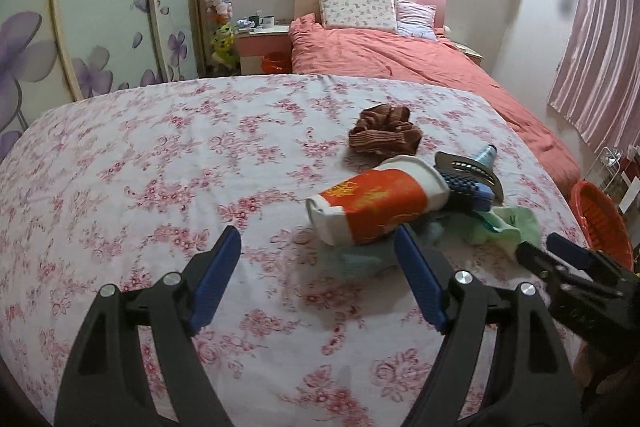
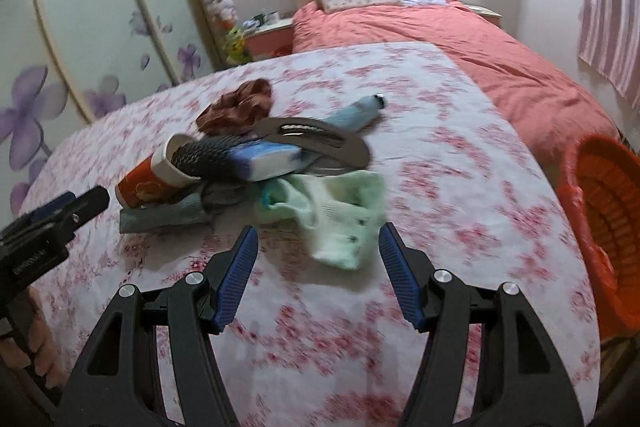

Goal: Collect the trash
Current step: 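Grasp the orange-printed paper cup with the left tool while the right tool grasps the mint cloth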

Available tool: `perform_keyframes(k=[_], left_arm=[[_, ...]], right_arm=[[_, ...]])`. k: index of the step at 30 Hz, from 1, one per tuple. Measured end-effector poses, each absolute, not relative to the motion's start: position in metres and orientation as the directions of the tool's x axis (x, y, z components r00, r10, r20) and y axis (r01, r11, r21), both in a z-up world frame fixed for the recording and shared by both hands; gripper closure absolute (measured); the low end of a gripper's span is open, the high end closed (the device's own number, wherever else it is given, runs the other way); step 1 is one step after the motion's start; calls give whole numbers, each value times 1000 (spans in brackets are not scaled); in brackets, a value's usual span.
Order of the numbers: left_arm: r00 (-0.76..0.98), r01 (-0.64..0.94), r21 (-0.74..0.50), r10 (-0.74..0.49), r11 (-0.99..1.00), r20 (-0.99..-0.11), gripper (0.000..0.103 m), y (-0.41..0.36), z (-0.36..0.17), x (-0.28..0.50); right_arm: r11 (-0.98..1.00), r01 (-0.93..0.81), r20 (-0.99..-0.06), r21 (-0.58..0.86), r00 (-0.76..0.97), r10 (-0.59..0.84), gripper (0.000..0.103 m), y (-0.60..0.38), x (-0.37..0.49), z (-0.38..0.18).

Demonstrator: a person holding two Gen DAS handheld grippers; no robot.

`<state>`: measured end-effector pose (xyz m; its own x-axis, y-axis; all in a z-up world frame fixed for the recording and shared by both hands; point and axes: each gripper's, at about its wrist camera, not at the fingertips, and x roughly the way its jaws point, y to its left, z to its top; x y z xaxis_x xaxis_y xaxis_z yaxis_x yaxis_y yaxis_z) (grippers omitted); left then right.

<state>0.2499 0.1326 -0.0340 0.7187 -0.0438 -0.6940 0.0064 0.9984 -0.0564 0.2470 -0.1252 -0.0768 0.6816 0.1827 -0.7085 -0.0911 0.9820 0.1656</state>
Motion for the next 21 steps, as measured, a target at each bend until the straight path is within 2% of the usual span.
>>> perform_keyframes(k=[3,6,9,10,11,21], left_arm=[[718,9,-66,-52,998,-694,25,135,-35,253],[716,31,-66,-68,997,-695,25,130,-36,258],[713,56,-54,-78,997,-697,25,121,-38,263],[710,66,-47,-80,997,-700,25,116,-39,266],[708,70,-42,-79,997,-702,25,114,-41,268],[686,98,33,-43,995,-726,25,87,-54,286]], right_arm=[[983,-94,-724,155,666,178,46,-118,258,-82],[984,-93,-743,153,646,176,58,-115,267,-88],[987,-95,-759,131,630,162,75,-111,272,-95],[989,-93,-754,112,640,146,88,-110,271,-95],[990,-93,-756,108,638,142,97,-111,270,-95],[986,10,-727,167,676,116,100,-153,256,-82]])
